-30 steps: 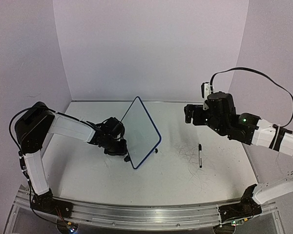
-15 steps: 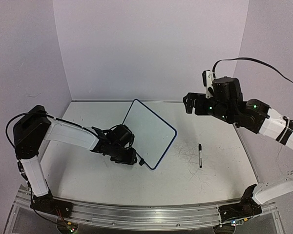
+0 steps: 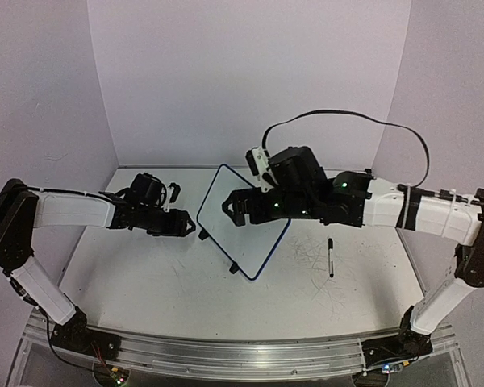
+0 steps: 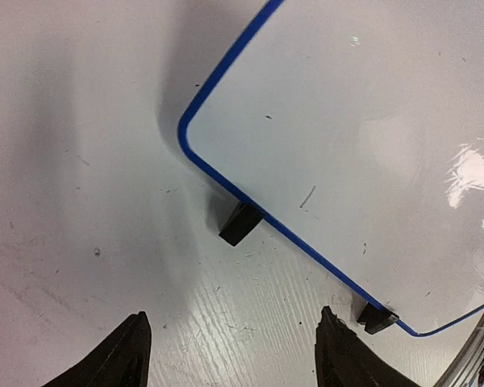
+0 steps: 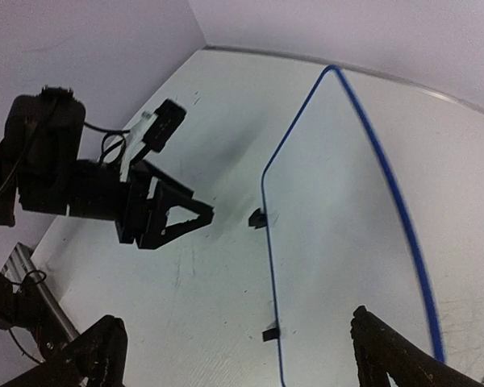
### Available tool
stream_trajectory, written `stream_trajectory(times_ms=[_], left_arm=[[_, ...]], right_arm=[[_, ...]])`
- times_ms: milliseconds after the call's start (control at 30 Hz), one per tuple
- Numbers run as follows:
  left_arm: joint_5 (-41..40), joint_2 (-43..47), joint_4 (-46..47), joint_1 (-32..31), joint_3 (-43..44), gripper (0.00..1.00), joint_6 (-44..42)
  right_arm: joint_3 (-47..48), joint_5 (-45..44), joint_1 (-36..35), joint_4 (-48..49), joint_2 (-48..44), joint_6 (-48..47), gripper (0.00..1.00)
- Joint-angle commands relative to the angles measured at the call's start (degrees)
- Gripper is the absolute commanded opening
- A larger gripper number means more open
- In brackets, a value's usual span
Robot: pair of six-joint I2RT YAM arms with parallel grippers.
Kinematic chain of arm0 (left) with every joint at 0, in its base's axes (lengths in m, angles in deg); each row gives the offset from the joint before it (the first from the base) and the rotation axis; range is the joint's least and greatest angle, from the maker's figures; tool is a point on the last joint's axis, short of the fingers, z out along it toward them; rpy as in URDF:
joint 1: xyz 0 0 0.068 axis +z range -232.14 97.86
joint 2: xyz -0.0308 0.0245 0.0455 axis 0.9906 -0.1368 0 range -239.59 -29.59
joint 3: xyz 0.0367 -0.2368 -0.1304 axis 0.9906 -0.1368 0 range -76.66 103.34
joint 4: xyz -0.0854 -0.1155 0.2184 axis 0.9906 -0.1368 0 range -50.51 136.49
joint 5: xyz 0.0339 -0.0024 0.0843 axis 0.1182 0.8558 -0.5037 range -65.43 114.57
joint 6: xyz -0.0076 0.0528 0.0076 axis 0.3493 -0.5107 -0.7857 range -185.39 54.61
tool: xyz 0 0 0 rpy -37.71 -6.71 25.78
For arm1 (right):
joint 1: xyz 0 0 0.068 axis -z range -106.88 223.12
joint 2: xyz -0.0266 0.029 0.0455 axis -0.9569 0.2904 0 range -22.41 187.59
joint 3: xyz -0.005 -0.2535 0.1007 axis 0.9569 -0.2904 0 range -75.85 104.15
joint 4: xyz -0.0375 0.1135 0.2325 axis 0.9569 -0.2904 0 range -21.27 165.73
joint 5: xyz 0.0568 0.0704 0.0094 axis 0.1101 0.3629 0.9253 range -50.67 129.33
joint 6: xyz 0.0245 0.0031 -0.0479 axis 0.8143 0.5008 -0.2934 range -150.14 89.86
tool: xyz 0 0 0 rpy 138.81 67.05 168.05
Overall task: Write a sentence on the whiteboard
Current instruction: Move the whiteboard to the center of the board.
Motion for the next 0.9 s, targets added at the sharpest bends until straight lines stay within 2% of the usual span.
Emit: stream_trajectory(times_ms=[0,167,333,600,767,867], left_arm=[[8.7,-2.2,14.0,0.1,-2.0,0.73,-10.8],[4.1,-7.1,16.5,0.1,-1.6,0.70,-18.9],[6.9,-11.9,17.7,0.0,-1.0,0.59,-24.8],[3.3,-15.5,22.6,-2.1,-2.0,0.40,-27.4],[-0.8,-19.7,23.7,-4.5,0.0,0.39,-28.9],[-3.6,-21.4,23.9,-5.2,1.5,0.35,-28.8]], right_arm=[[0.8,9.1,-0.1,5.8,3.8,5.1,0.96],[1.0,7.9,-0.1,6.9,2.9,4.7,0.96],[0.4,3.8,-0.1,7.1,-0.7,2.8,0.97],[-2.9,-3.8,-0.1,7.5,-7.0,1.0,0.98],[-4.5,-8.6,-0.1,7.6,-10.4,-0.2,0.98],[-5.8,-11.8,-0.1,7.6,-13.1,-0.8,0.98]])
